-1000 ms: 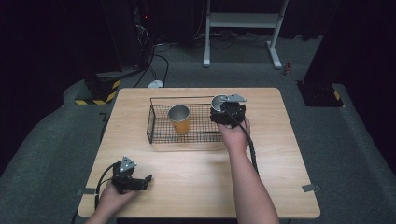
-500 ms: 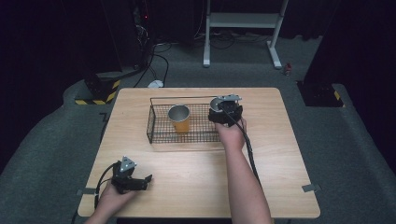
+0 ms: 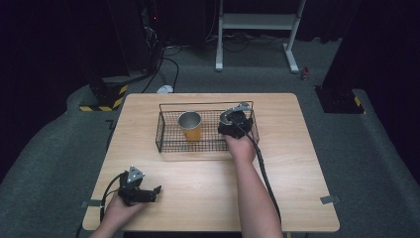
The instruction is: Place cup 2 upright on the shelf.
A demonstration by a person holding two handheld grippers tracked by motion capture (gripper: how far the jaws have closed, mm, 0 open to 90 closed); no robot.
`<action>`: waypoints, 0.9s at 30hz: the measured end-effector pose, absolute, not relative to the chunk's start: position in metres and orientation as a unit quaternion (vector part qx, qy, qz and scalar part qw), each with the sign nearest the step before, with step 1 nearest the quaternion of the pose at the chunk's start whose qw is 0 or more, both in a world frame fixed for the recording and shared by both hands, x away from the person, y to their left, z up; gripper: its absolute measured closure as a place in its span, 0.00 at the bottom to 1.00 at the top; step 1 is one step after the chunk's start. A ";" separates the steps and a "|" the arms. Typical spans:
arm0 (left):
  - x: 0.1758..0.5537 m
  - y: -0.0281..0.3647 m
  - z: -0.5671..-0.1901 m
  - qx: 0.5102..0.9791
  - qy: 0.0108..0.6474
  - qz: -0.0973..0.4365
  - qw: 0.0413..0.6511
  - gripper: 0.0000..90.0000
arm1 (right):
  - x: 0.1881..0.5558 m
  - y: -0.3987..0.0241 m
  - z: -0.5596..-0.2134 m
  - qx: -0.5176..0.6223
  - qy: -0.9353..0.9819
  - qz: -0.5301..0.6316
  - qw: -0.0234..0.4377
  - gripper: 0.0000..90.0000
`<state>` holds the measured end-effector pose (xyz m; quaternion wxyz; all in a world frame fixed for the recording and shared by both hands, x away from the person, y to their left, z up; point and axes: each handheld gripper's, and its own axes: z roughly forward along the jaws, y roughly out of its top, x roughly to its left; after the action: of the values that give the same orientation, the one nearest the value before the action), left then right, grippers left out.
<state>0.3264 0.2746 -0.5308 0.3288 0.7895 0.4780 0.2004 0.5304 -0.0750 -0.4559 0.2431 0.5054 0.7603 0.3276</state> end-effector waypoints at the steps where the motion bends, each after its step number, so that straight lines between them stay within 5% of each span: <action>1: 0.327 0.275 -0.531 0.790 0.478 0.201 0.328 0.01 | 0.530 -0.074 -0.457 0.509 0.760 0.325 0.240 0.20; 27: 0.326 0.275 -0.531 0.789 0.478 0.201 0.330 0.01 | 0.531 -0.070 -0.468 0.512 0.769 0.314 0.220 0.20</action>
<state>0.3263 0.2747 -0.5309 0.3297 0.7888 0.4784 0.2007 0.5306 -0.0701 -0.4683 0.2205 0.5120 0.7686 0.3138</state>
